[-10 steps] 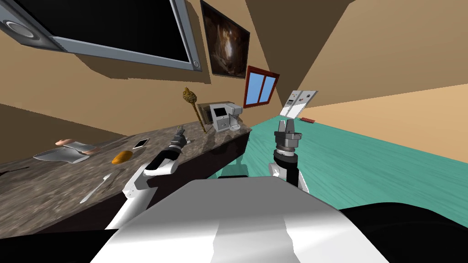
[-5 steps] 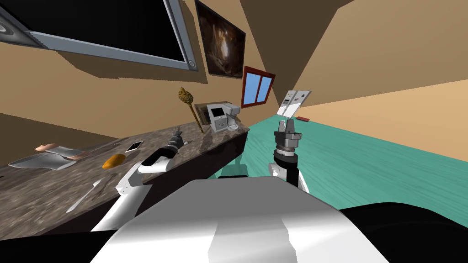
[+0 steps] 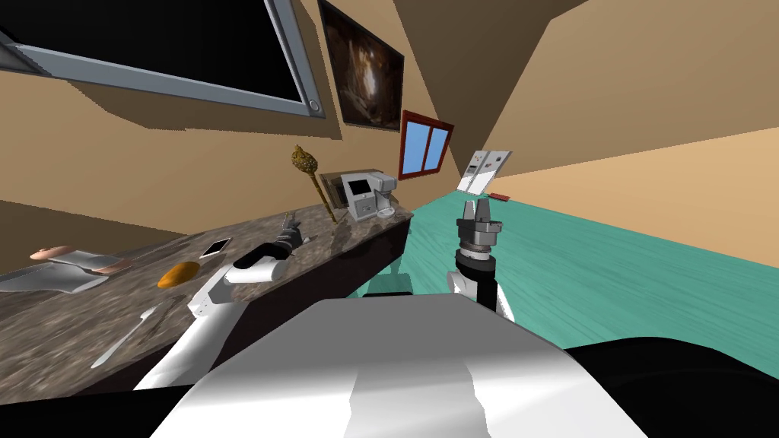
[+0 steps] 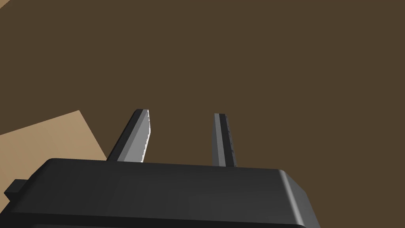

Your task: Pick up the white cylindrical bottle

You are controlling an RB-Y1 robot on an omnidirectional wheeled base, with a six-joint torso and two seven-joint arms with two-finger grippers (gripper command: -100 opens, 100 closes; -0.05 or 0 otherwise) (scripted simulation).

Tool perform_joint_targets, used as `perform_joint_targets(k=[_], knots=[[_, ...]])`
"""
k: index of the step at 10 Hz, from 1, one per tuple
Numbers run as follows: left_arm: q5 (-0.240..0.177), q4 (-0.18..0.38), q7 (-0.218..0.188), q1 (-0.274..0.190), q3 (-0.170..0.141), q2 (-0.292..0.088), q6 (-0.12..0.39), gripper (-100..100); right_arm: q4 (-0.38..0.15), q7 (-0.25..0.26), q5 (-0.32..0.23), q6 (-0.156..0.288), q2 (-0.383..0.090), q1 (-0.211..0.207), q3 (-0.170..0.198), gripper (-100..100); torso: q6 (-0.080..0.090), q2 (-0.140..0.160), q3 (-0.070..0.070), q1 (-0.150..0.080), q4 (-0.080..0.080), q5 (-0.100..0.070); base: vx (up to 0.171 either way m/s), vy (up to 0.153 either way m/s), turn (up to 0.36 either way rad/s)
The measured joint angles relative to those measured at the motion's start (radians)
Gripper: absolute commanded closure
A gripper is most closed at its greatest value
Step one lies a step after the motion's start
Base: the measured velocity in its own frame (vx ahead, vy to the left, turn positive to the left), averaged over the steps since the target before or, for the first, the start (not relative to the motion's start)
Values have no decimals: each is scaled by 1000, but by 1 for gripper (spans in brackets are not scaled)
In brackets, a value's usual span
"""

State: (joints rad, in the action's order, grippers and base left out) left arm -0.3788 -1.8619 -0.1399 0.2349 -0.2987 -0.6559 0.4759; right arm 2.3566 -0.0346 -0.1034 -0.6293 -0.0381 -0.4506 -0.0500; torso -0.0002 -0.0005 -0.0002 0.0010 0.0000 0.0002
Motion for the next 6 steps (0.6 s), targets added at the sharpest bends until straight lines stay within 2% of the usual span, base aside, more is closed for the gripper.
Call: perform_joint_targets(k=[6], knots=[[-70, 106, -42, -47, -11, -63, 174, -100, 0, 0, 0, 0, 0, 0, 0, 0, 0, -1, 0, 0, 0, 0, 11, 9, -54]])
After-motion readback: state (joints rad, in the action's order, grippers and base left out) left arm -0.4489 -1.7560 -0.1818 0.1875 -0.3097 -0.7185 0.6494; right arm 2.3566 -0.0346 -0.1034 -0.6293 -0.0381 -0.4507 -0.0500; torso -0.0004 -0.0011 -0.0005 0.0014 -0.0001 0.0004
